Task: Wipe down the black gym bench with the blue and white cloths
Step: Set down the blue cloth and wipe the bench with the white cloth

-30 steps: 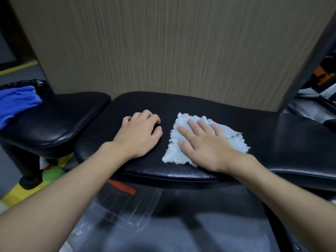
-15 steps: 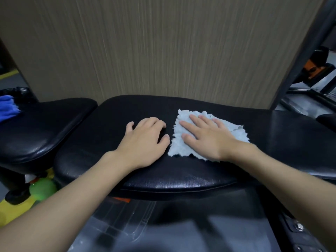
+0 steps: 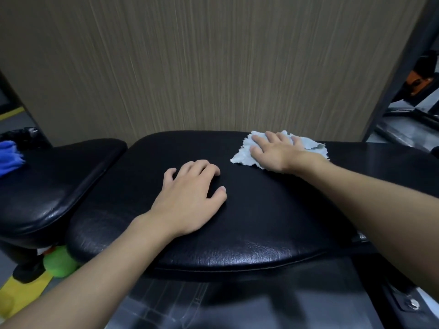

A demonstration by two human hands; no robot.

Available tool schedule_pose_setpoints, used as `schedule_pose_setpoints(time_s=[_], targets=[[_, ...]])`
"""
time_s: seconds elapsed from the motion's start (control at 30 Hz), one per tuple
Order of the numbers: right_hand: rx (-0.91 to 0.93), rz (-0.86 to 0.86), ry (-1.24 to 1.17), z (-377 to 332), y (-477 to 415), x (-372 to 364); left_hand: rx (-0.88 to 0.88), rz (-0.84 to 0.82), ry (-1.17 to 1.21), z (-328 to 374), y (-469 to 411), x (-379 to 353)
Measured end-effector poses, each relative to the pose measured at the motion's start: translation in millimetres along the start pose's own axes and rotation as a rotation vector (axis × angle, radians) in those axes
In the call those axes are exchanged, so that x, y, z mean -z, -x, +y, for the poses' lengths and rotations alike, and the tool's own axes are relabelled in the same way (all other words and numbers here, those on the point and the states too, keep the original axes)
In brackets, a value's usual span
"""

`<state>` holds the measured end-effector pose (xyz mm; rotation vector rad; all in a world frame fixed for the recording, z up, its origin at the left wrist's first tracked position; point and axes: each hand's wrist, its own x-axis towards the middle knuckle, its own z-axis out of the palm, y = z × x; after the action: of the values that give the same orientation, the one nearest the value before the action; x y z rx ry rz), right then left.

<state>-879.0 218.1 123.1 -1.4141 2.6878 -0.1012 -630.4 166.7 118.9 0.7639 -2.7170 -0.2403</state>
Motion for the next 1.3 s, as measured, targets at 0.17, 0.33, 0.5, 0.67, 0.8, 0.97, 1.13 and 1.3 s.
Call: schedule_pose_setpoints(time_s=[0.17, 0.33, 0.5, 0.67, 0.8, 0.97, 1.13, 1.3], targets=[[0.098, 0.004, 0.023, -4.9, 53.3, -6.0, 0.012, -0.023, -0.006, 1.4, 1.1, 1.6], [0.185, 0.006, 0.022, -12.3, 128.3, -8.4, 0.046, -0.077, -0.040, 8.7, 2.5, 4.3], [0.249, 0.049, 0.067, -10.3, 183.4, -16.8, 0.039, -0.108, -0.012, 17.0, -4.5, 12.5], [0.256, 0.033, 0.039, -6.8, 177.8, -12.9, -0.002, -0.108, 0.049, 37.0, -17.1, 1.4], [0.213, -0.015, 0.001, 5.2, 143.4, -4.4, -0.006, -0.102, 0.002, 35.7, -18.7, -8.6], [0.113, -0.002, 0.022, 25.7, 66.8, -1.0, -0.022, -0.103, -0.026, 34.6, -19.6, -10.8], [0.003, -0.002, -0.004, 38.7, 11.4, 6.2, -0.033, -0.082, -0.006, 32.5, -20.5, -10.3], [-0.032, -0.013, -0.009, 37.1, 13.5, 4.9, -0.026, -0.079, 0.009, 31.5, -20.6, -9.4]])
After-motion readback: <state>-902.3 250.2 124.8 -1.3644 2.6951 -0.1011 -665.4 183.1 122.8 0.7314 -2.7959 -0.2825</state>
